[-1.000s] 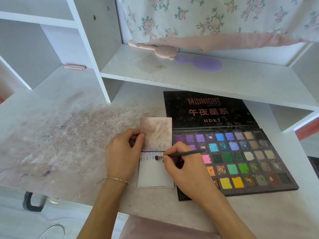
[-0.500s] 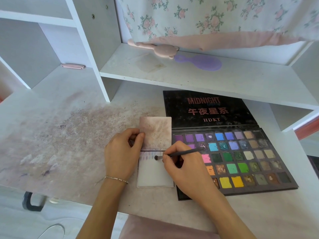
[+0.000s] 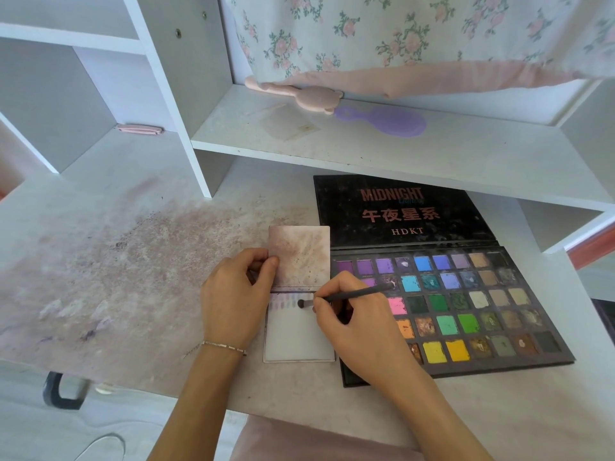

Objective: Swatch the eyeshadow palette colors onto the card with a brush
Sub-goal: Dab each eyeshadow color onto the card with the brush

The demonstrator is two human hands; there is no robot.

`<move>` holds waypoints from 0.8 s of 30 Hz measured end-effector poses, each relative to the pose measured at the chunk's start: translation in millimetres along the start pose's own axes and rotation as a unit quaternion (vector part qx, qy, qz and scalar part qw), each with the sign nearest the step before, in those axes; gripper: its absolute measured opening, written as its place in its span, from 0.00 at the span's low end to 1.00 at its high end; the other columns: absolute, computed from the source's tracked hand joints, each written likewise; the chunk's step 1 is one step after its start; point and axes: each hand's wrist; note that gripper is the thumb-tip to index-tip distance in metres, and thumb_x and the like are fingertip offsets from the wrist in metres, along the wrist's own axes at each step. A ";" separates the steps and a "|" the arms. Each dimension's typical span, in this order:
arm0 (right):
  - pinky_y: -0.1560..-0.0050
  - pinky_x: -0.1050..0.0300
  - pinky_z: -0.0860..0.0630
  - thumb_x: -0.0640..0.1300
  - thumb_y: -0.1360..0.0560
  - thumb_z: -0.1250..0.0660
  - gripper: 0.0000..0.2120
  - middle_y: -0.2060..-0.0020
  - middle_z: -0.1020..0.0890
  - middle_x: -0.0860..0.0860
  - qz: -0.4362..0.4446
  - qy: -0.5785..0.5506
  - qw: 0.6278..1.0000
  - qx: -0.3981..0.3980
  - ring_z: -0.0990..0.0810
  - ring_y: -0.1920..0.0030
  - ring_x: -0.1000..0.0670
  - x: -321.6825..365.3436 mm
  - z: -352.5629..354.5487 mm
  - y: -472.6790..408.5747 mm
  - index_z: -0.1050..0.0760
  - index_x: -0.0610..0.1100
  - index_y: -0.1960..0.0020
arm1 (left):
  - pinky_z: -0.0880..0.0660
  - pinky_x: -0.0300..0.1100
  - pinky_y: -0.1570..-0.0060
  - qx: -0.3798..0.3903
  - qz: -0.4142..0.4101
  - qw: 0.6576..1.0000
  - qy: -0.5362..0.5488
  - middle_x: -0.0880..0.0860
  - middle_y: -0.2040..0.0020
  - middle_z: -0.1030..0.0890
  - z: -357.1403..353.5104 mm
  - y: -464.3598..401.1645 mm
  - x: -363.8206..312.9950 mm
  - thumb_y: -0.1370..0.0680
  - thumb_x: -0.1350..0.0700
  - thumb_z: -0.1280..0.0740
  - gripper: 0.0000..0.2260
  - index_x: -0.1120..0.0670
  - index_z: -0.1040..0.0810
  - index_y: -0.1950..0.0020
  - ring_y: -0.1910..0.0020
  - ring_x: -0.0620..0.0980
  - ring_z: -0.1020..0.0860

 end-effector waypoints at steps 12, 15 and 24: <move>0.64 0.61 0.24 0.37 0.26 0.36 0.11 0.64 0.20 0.53 0.018 -0.154 0.982 -0.107 0.22 0.64 0.52 -6.9 21.2 6.8 0.25 0.52 0.60 | 0.33 0.38 0.66 0.005 0.001 1.000 0.008 0.39 0.69 0.26 0.6 -0.7 -0.1 0.26 0.53 0.33 0.04 0.50 0.19 0.57 0.65 0.46 0.26; 0.60 0.66 0.24 0.36 0.25 0.37 0.13 0.61 0.19 0.57 0.006 -0.146 0.978 -0.151 0.21 0.61 0.56 -15.1 35.2 9.8 0.24 0.54 0.59 | 0.33 0.38 0.66 0.002 -0.004 1.000 0.011 0.40 0.69 0.26 0.6 -0.7 0.4 0.27 0.54 0.33 0.03 0.51 0.19 0.57 0.66 0.46 0.26; 0.65 0.76 0.29 0.39 0.21 0.46 0.10 0.63 0.24 0.55 -0.040 -0.007 0.965 -0.259 0.24 0.61 0.67 -54.6 89.1 20.7 0.30 0.51 0.55 | 0.35 0.33 0.66 0.004 0.000 1.000 0.007 0.40 0.69 0.26 0.3 -0.8 0.4 0.26 0.54 0.32 0.04 0.52 0.19 0.57 0.67 0.43 0.28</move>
Point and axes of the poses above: each hand's wrist, its own y-axis away from the middle knuckle, its own z-axis out of the back of the hand, x = y × z
